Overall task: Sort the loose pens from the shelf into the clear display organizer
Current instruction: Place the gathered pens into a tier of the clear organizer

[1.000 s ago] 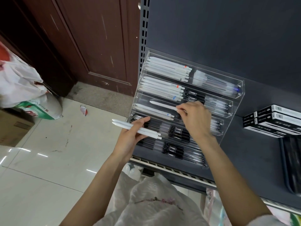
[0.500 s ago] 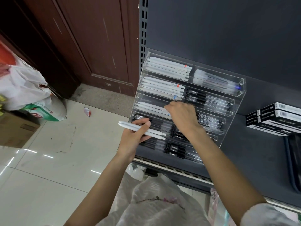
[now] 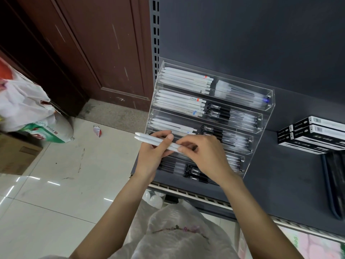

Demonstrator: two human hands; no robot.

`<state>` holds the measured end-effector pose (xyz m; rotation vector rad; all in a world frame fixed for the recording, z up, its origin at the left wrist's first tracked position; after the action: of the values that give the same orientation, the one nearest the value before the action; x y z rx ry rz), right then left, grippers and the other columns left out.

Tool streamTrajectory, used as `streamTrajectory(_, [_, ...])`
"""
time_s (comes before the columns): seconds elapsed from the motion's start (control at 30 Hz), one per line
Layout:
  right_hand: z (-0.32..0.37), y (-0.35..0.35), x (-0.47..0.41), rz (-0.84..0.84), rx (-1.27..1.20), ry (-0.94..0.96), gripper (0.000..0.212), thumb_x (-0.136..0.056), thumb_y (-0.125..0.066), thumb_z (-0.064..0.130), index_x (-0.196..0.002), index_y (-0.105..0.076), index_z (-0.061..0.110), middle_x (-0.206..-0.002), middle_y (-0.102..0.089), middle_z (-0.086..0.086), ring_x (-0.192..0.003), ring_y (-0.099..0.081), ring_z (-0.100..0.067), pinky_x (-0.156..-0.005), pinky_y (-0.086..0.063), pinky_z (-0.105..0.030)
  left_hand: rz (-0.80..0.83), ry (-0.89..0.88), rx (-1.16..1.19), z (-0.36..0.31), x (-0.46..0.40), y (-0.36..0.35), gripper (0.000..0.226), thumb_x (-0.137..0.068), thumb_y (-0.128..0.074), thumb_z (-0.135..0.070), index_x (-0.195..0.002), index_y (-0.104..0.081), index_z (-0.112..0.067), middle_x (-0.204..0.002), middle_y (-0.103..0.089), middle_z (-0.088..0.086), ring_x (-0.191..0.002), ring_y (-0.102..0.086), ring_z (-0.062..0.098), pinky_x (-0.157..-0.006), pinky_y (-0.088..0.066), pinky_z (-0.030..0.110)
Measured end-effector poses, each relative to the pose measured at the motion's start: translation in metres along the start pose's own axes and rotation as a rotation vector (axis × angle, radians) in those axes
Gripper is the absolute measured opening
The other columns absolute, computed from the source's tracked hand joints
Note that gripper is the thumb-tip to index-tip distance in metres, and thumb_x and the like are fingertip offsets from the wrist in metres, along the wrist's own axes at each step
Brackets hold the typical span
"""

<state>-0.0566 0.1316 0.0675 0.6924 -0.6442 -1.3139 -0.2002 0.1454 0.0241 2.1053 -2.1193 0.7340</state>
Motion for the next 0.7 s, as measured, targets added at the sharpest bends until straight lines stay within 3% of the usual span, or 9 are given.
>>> streamTrajectory(0.1, [-0.011,0.010,-0.003,-0.123,-0.051,0.002,0.014,-0.082,-0.072,0.025,-0.095,-0.075,0.027,-0.078,-0.069,0.018,-0.067,-0.061,0.005,-0.064,-0.048,-0.010,0.008,-0.021,-0.028,0.000,0.000,-0.004,0.020,-0.089,-0.061,-0.016,-0.108,-0.064,-0.008,-0.079,-0.066,0.001,-0.080,-0.068,0.010,-0.069,-0.054,0.019])
streamTrajectory(0.2, [-0.031,0.026,-0.010,-0.356,0.074,0.014,0.012,-0.082,-0.072,0.019,-0.094,-0.074,0.020,-0.077,-0.072,0.009,-0.062,-0.063,-0.002,-0.057,-0.053,-0.020,0.012,0.015,-0.054,0.003,-0.002,0.001,0.018,-0.090,-0.060,-0.017,-0.106,-0.065,-0.011,-0.075,-0.054,0.004,-0.073,-0.064,0.004,-0.067,-0.054,0.018])
streamTrajectory(0.27, [-0.043,0.027,-0.017,-0.423,0.199,0.014,0.009,-0.082,-0.073,0.019,-0.090,-0.075,0.019,-0.075,-0.072,0.006,-0.059,-0.062,-0.006,-0.052,-0.049,-0.021,0.006,0.063,-0.063,0.006,-0.001,0.008,0.012,-0.089,-0.062,-0.020,-0.099,-0.066,-0.014,-0.076,-0.051,0.006,-0.068,-0.062,0.002,-0.065,-0.054,0.018])
streamTrajectory(0.4, [-0.048,0.003,-0.033,-0.380,0.416,0.145,0.003,-0.079,-0.075,0.016,-0.079,-0.074,0.019,-0.064,-0.069,0.004,-0.055,-0.064,-0.013,-0.046,-0.048,-0.021,-0.109,0.065,-0.160,0.010,0.002,0.022,0.014,-0.087,-0.065,-0.029,-0.088,-0.067,-0.015,-0.081,-0.060,-0.005,-0.065,-0.062,-0.001,-0.057,-0.051,0.017])
streamTrajectory(0.5, [-0.048,-0.009,-0.043,-0.316,0.581,0.176,0.016,-0.072,-0.077,0.004,-0.069,-0.068,0.017,-0.053,-0.061,0.004,-0.049,-0.058,-0.013,-0.043,-0.046,-0.021,-0.161,0.046,-0.179,0.010,0.004,0.028,0.013,-0.086,-0.066,-0.028,-0.087,-0.067,-0.014,-0.076,-0.063,-0.008,-0.063,-0.063,0.000,-0.053,-0.050,0.016])
streamTrajectory(0.7, [-0.035,-0.016,-0.057,-0.309,0.748,0.251,0.022,-0.058,-0.073,-0.011,-0.064,-0.067,0.009,-0.065,-0.064,-0.003,-0.061,-0.057,-0.015,-0.047,-0.043,-0.021,-0.150,0.039,-0.086,0.011,0.004,0.034,0.013,-0.087,-0.066,-0.020,-0.091,-0.067,-0.008,-0.076,-0.067,-0.002,-0.071,-0.067,0.007,-0.060,-0.052,0.015])
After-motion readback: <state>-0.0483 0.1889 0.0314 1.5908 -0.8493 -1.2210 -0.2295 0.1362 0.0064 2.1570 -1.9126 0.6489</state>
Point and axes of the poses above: each hand's wrist, its own x-axis away from the middle knuckle, its own y-axis out of the back of the hand, z = x × y, the point moved 3 cm from there along -x, towards the middle knuckle
